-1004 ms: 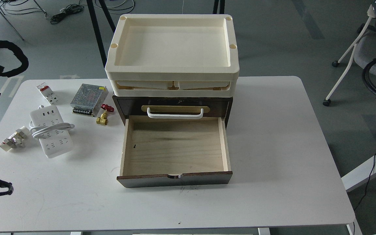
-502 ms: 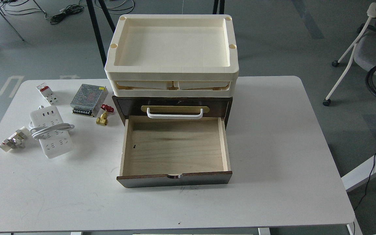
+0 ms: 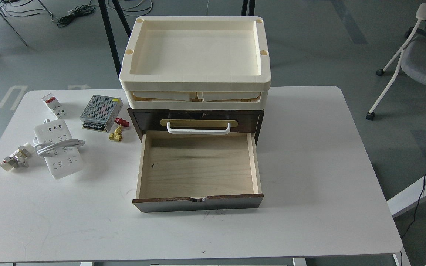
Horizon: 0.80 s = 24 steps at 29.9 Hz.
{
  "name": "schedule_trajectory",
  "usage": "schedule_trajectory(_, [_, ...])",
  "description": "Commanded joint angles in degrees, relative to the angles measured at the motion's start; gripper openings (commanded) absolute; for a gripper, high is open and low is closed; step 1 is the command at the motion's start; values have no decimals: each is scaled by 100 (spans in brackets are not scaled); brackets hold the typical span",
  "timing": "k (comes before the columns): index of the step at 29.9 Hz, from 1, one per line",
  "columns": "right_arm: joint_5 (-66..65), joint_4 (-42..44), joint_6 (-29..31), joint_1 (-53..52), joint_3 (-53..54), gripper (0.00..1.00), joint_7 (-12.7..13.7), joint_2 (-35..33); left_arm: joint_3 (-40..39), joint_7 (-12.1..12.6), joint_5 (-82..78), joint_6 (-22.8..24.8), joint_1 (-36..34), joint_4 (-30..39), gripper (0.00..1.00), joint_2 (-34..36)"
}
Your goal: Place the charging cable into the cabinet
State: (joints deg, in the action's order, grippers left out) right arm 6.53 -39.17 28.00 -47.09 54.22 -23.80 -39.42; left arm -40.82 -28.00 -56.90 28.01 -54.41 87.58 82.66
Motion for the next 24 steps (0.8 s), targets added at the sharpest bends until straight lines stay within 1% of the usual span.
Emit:
schedule_trajectory(1, [112,-12,0,60,1,100,-2,-154,171,0,-1688,-1,0,-12,100,31])
schedule_trajectory(4, [138,-12,0,104,1,100,-2,-198,363,0,-3051,-1,9,-21,100,-4])
schedule_trajectory(9, [138,-3,0,113,-8,100,-2,-198,1601,0,-3976,-1,18,-30,99,31])
schedule_trajectory(11, [138,-3,0,121,-8,100,-2,-189,2216,0,-4607,-1,27,-91,99,-22])
schedule_trajectory(13, [138,-3,0,165,-8,100,-2,-189,2770,0,-5179,-1,53,-319,98,-162])
schedule_trajectory(15, [138,-3,0,183,-17,100,-2,-180,3149,0,-5410,-1,53,-626,98,-513])
schedule_trajectory(17, [138,-3,0,209,-43,100,-2,-180,3317,0,-5516,-1,62,-1021,97,-864])
schedule_trajectory(20, [138,-21,0,280,-35,100,-2,-172,3344,0,-5980,-49,71,-1575,96,-1260])
schedule_trajectory(24, [138,-21,0,280,-26,100,-2,-172,3352,0,-6202,-278,71,-2120,96,-1735])
